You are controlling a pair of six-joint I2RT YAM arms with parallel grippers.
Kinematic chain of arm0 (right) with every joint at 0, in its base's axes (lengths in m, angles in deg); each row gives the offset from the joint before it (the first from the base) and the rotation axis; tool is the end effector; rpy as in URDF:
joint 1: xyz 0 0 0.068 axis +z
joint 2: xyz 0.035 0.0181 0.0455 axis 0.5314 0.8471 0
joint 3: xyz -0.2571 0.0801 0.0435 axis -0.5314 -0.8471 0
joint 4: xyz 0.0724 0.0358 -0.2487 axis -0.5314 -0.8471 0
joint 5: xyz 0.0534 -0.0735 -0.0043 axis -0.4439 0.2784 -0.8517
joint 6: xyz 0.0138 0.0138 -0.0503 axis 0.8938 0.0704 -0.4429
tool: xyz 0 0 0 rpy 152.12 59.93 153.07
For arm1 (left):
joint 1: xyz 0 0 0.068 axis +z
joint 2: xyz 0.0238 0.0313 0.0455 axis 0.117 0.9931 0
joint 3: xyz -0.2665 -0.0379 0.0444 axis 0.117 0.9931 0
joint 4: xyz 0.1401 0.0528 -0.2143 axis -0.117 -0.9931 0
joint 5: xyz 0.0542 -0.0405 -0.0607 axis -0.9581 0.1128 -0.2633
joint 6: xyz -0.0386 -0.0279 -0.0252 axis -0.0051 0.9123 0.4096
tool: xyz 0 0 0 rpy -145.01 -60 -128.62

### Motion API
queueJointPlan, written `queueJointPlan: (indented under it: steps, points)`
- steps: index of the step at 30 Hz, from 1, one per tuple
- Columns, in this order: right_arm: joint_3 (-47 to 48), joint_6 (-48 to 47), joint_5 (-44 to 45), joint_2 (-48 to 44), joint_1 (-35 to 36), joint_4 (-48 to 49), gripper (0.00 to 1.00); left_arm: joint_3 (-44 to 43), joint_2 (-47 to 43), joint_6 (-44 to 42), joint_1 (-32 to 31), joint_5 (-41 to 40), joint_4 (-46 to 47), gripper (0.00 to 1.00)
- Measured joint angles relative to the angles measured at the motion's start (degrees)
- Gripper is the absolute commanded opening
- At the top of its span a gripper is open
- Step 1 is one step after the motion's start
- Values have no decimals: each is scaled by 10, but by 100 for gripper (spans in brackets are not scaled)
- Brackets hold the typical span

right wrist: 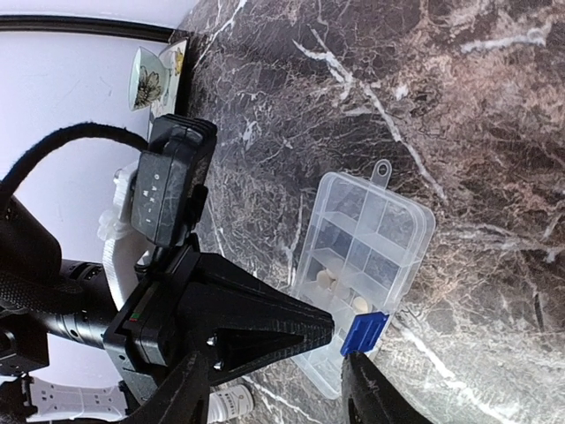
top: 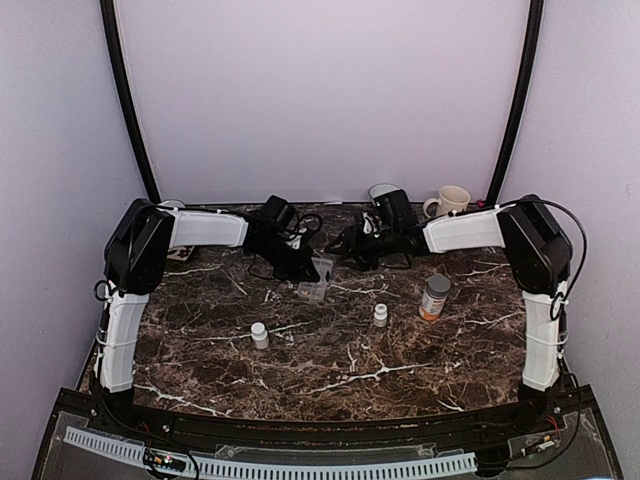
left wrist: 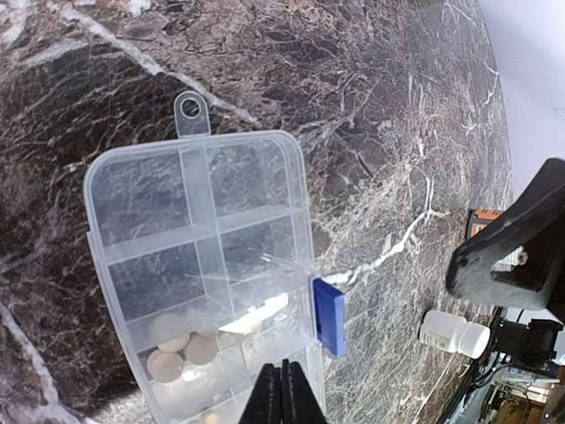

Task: Sort the pills into containers
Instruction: Close the lid of the pill container.

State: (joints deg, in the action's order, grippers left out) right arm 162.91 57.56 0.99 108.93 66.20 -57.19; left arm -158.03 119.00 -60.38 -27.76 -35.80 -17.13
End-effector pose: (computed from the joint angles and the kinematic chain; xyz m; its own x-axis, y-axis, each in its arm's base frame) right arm 0.3683 0.2718 0.1740 -0.9522 0.1951 -0.2351 -0.0985 0.5323 0.8408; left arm 0.3914 -0.2898 0.1531 -0.9264 0.1371 -0.3507 0.3408 0.7013 -0.6261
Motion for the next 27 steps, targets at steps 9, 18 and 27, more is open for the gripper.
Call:
queueJointPlan:
  steps: [9,18,27]
  points:
    - [99,-74,63,19,15,-128,32,0,0,-3,-1,-1,0,4]
    - [177,-137,140,64,35,-260,36,-1,0,-4,-2,-3,-1,4]
    - [244,-175,188,91,51,-341,38,-1,0,-4,-2,-6,-1,4]
